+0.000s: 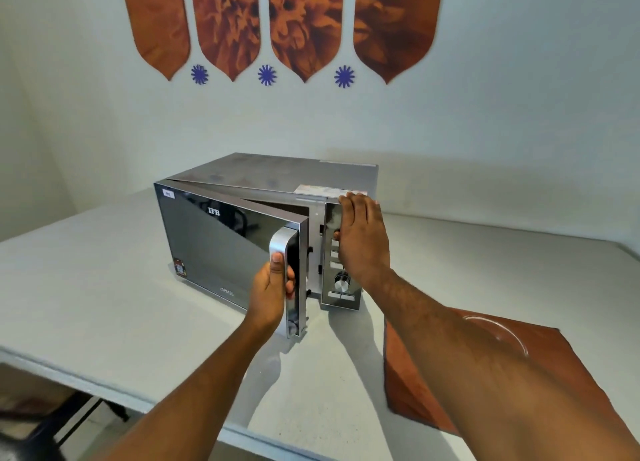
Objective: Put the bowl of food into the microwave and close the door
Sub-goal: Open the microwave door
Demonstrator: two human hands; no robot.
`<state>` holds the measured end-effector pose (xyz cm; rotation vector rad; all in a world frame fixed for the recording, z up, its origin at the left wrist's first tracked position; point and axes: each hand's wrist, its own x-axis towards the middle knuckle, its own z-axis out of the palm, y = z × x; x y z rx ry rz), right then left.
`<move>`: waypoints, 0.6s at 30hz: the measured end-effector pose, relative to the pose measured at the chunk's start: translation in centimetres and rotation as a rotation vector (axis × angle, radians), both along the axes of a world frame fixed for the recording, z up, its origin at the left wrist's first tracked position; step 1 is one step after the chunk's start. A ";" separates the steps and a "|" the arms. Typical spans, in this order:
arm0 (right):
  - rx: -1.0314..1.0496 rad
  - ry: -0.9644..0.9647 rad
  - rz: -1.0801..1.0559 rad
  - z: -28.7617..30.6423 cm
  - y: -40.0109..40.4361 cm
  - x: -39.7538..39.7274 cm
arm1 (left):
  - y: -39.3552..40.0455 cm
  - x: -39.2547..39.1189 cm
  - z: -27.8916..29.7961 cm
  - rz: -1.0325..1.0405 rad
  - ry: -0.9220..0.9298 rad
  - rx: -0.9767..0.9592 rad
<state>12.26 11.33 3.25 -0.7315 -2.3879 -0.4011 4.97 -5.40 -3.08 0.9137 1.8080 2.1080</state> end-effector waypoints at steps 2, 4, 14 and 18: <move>-0.036 -0.002 -0.001 0.2 -0.3 0.0 | -1.5 0.1 -0.1 0.000 0.002 -0.016; -0.077 -0.009 -0.003 0.5 -0.8 0.2 | -3.4 0.3 -0.3 -0.008 0.006 -0.035; -0.175 0.036 -0.065 0.8 -3.5 0.7 | -16.7 -0.7 -0.1 0.093 -0.005 -0.011; -0.219 -0.010 -0.116 1.6 -4.7 0.8 | -22.2 -2.3 -0.3 0.255 0.124 -0.081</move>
